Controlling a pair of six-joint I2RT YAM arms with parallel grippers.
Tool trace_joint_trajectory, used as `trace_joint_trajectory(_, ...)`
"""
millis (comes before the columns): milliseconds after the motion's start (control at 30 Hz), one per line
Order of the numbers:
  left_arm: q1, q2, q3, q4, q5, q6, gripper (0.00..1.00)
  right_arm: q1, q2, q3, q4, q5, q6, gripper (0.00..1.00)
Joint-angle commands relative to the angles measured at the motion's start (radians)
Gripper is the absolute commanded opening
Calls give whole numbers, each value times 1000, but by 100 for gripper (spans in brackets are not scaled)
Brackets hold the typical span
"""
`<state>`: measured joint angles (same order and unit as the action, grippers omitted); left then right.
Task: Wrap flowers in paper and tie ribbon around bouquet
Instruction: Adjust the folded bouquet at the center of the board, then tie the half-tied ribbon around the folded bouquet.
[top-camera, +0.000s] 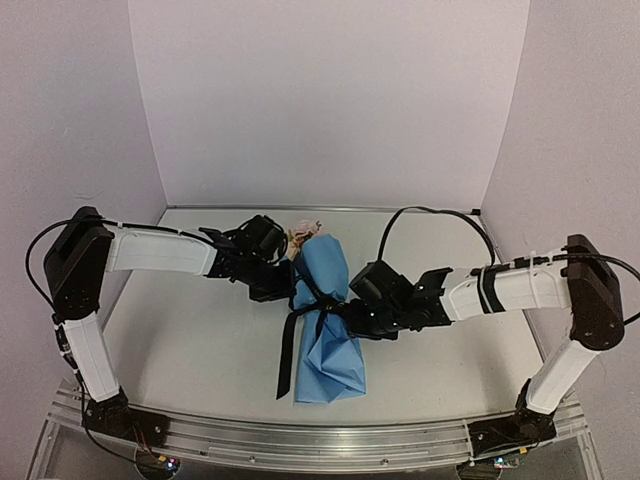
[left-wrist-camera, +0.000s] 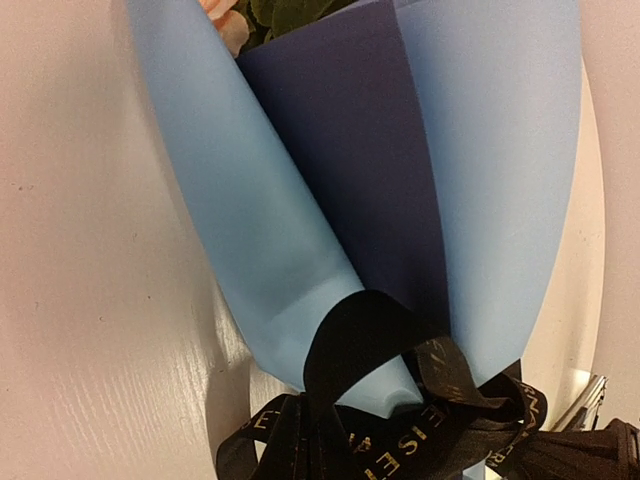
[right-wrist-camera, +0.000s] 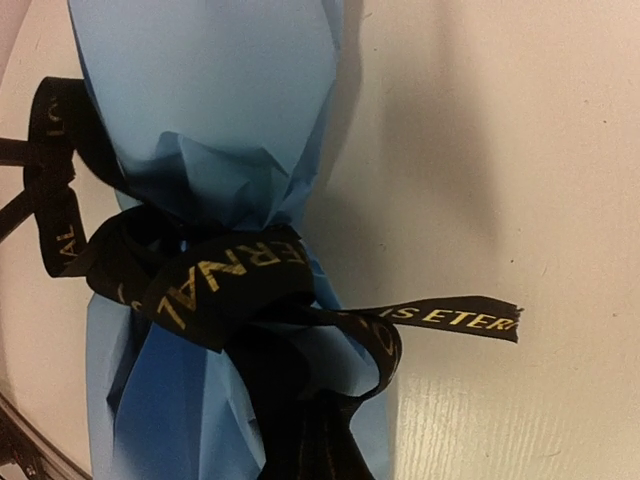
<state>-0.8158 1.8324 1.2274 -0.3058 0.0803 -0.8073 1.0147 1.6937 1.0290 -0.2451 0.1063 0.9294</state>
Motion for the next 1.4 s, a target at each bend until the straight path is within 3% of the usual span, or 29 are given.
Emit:
trace_joint_trajectory(0,6,-61,-12,21,8,25,0,-7,-48,40,-62,70,-45,17)
trace_joint_trajectory(267,7,-60,-13,30,21,31,0,-9,-114,33,-119,72,-183,45)
trace_joint_trajectory(533,7,-47,3,20,27,36,0,-25,-121,70,-141,28,-433,54)
trace_joint_trajectory(733,7,-39,16,14,33,39,0,-70,-126,54,-149,44,-483,55)
trace_joint_trajectory(1067,7,-38,11,18,36,37,0,-144,-45,71,-90,-143,-594,50)
trace_joint_trajectory(1367,7,-39,3,22,41,38,0,-178,11,95,-65,-172,-624,45)
